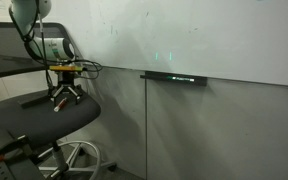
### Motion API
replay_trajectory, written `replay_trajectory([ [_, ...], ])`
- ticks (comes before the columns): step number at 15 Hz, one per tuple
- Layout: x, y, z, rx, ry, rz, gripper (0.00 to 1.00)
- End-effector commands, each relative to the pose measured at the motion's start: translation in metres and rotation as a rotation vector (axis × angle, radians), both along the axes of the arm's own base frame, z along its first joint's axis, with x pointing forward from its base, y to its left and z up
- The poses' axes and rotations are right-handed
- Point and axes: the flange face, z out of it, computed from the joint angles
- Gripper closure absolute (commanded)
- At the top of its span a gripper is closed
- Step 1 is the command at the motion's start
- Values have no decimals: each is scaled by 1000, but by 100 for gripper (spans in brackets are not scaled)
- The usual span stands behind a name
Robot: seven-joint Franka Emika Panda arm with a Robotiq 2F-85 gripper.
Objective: Use the red marker to write on the whiteboard.
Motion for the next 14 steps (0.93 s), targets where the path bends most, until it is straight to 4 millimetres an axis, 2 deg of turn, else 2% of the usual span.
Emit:
replay_trajectory([
  [1,-3,12,8,-9,-8,5,0],
  [6,-6,17,1,7,-11,19,0],
  [14,9,10,-20,6,-7,12,0],
])
